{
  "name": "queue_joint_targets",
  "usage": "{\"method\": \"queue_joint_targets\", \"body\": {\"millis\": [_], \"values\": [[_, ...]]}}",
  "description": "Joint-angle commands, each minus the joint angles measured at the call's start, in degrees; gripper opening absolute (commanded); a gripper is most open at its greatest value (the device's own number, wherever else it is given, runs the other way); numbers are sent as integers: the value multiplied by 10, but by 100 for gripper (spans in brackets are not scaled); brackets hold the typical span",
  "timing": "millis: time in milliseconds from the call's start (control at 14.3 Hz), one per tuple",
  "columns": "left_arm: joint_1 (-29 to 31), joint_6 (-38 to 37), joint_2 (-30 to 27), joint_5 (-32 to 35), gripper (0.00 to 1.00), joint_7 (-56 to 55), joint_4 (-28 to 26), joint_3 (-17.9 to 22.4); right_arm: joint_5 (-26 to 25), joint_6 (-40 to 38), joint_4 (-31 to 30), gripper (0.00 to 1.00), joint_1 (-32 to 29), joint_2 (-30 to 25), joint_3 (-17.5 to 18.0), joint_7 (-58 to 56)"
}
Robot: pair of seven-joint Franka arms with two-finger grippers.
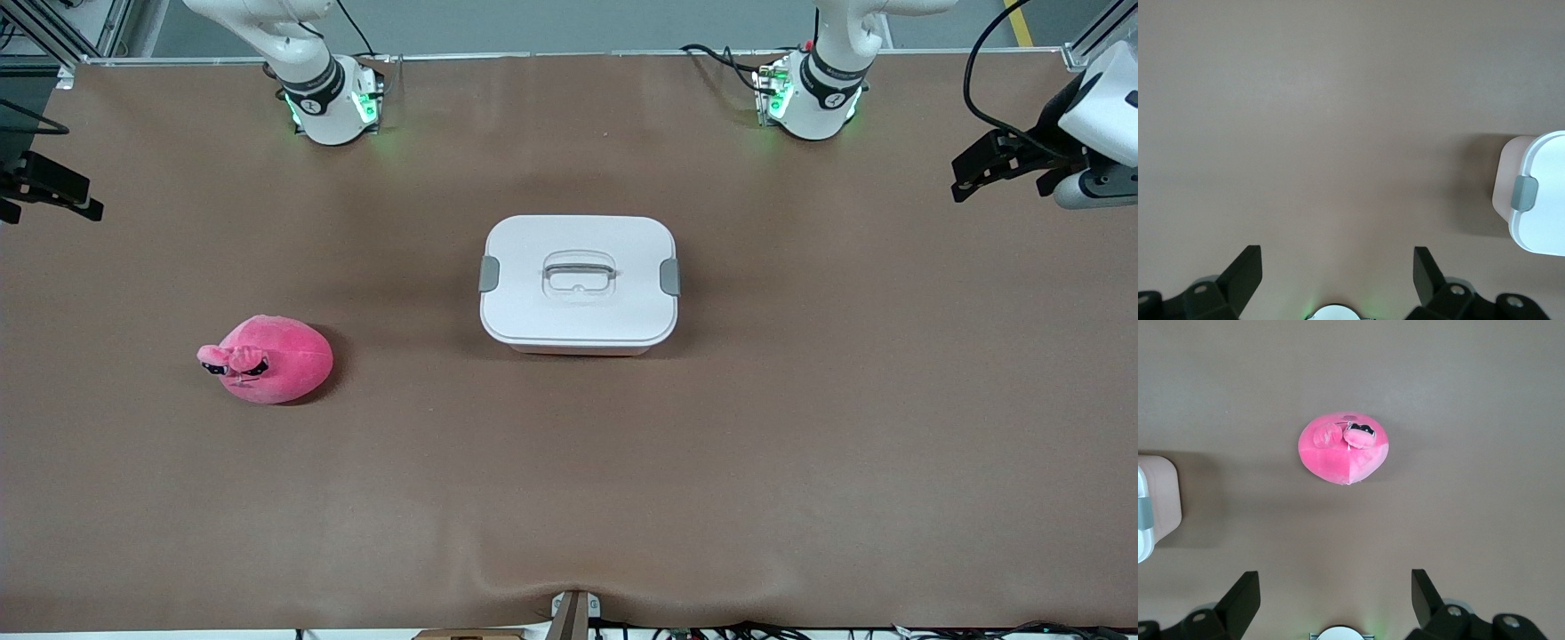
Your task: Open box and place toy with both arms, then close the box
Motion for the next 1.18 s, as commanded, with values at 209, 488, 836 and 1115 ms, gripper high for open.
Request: {"method": "queue_joint_targets", "body": {"millis": [209, 488, 836, 1115], "values": [[-2, -11, -3, -6, 100, 4, 12, 2, -9, 15, -10, 100, -1, -12, 1, -5], [-1, -10, -1, -4, 100, 1, 14, 2, -9, 22, -9, 100, 3, -7, 3, -6], [2, -11, -1, -4, 100, 1, 13, 3, -9, 58, -17, 100, 19, 35, 2, -5], [1, -19, -1, -4, 100, 1, 13, 2, -20, 108, -54, 100, 39, 65, 2, 4]]}}
